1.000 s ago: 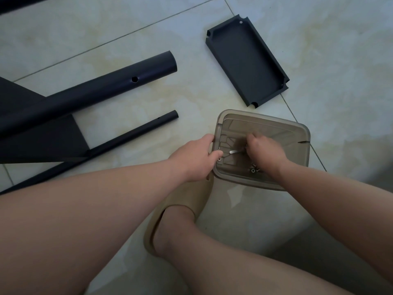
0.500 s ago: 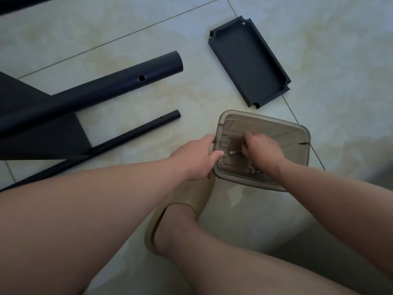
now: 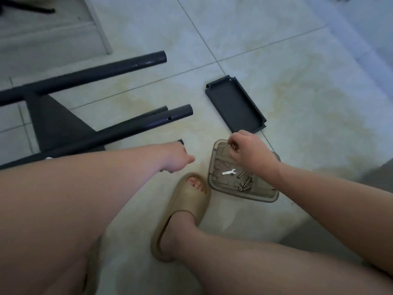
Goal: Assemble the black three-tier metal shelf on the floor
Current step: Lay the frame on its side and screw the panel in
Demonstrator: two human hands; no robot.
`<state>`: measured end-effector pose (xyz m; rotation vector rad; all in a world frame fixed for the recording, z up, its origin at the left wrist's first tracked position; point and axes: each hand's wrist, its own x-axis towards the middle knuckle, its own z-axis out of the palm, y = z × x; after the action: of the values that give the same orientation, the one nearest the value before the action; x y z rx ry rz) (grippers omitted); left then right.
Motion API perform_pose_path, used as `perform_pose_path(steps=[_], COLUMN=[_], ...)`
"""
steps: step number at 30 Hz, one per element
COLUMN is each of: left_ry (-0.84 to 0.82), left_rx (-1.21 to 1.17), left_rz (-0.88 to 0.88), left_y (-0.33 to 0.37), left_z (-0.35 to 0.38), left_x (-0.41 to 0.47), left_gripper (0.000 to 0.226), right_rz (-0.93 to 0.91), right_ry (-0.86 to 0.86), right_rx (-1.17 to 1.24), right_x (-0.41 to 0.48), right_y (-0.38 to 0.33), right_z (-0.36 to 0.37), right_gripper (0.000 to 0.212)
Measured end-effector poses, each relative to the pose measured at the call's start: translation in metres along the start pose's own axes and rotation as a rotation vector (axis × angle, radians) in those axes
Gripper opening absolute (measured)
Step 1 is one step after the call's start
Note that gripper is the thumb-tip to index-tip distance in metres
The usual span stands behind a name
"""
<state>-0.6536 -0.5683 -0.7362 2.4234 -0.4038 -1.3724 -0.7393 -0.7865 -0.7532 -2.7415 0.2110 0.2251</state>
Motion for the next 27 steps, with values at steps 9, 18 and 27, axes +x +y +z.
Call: perform_pose_path(steps=[9, 18, 27], left_ry=[0.091, -0.033, 0.147], left_rx=[-0.782, -1.534, -1.728], left_rz=[-0.054, 0.174, 0.102], left_y=[-0.014, -0.037, -0.099], left_z=[-0.057, -0.083, -0.107], left_x=[-0.129, -0.212, -0.237], left_gripper=[0.04, 0.066, 0.05], right_rz=[-0.191, -0.38, -0.499], right_ry=[0.254, 0.283, 0.19], right_rx=[0.12, 0.289, 0.298], right_x=[-0.035, -0.056, -0.031], right_y=[-0.13, -0.259, -0.342], right_z=[-0.106, -0.133, -0.104], right_gripper=[0.008, 0.009, 0.011])
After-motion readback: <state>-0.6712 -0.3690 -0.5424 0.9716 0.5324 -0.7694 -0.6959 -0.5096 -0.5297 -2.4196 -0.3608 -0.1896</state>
